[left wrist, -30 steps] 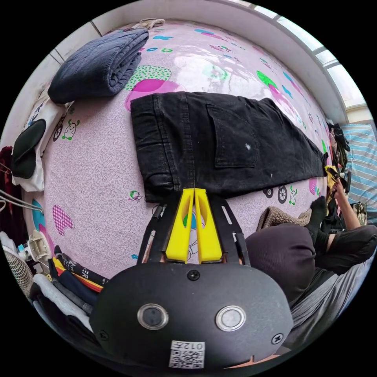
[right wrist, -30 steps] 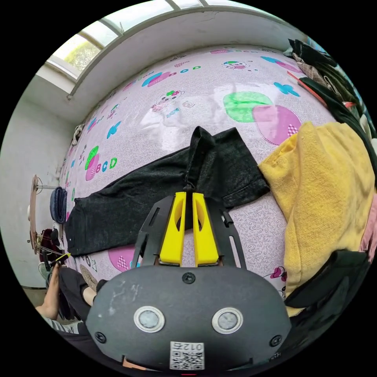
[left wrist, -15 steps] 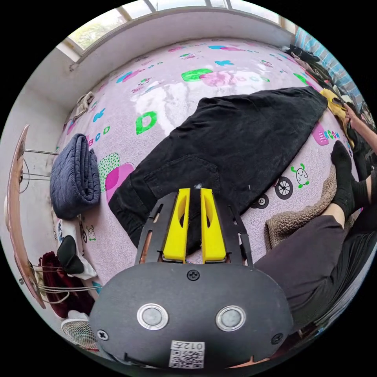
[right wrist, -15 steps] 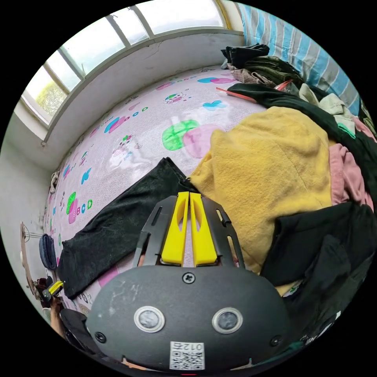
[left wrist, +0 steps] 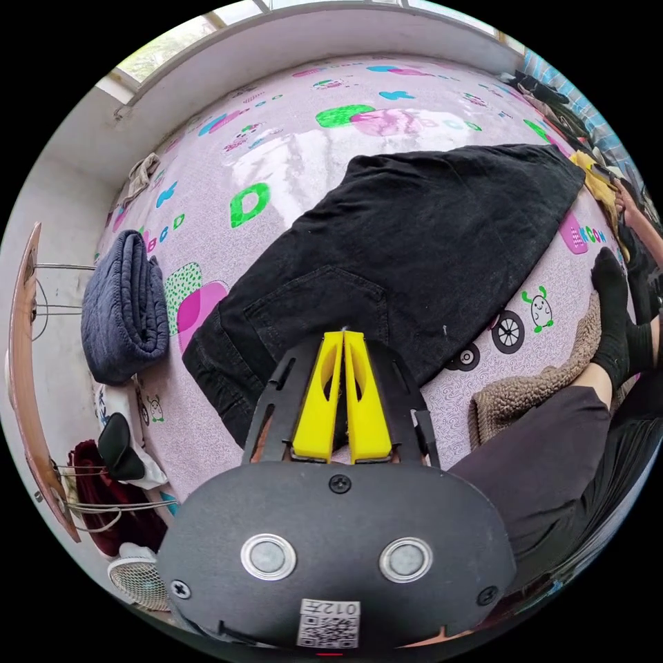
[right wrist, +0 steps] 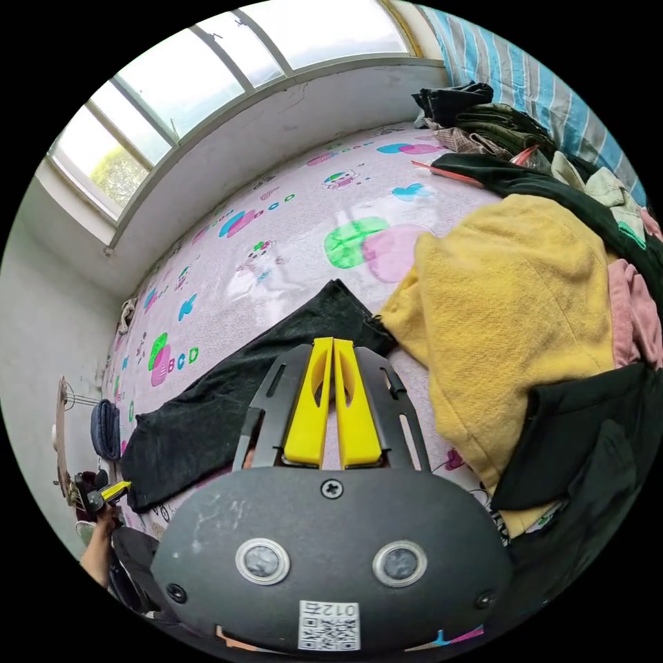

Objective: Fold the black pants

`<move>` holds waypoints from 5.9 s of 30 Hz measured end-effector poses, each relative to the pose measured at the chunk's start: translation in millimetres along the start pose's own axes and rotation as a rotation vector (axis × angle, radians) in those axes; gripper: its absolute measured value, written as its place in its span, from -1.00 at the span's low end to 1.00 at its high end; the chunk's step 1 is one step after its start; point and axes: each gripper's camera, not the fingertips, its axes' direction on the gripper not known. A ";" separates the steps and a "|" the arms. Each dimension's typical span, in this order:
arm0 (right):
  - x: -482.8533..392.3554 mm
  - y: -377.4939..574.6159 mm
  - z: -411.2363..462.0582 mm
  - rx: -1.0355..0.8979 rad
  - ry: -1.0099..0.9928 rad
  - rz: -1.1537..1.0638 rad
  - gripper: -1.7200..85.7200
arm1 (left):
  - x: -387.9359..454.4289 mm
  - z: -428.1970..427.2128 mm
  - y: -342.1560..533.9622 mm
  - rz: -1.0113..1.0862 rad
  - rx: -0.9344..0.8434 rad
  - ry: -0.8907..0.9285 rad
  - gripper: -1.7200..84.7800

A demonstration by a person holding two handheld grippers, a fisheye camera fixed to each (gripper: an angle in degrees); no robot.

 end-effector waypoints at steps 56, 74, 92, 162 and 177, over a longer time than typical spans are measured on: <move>-213.6 304.1 -176.3 -0.529 -0.804 -0.847 -0.98 | 51.6 -112.0 600.3 -0.864 0.269 0.119 -0.94; -298.3 123.7 -142.8 -0.392 -0.533 -0.357 -0.98 | -265.7 126.9 279.9 -1.255 -0.048 0.561 -0.80; -254.8 -54.6 -167.8 -0.186 -0.344 0.429 -0.95 | -331.3 153.7 213.6 -1.191 -0.135 0.616 -0.80; -334.7 39.5 -79.9 -0.404 0.008 -0.464 -0.98 | -283.8 97.0 194.4 -1.234 0.138 0.507 -0.81; -238.8 16.8 -39.9 -0.581 0.037 -0.668 -0.98 | -255.9 30.3 230.9 -1.303 0.104 0.376 -0.86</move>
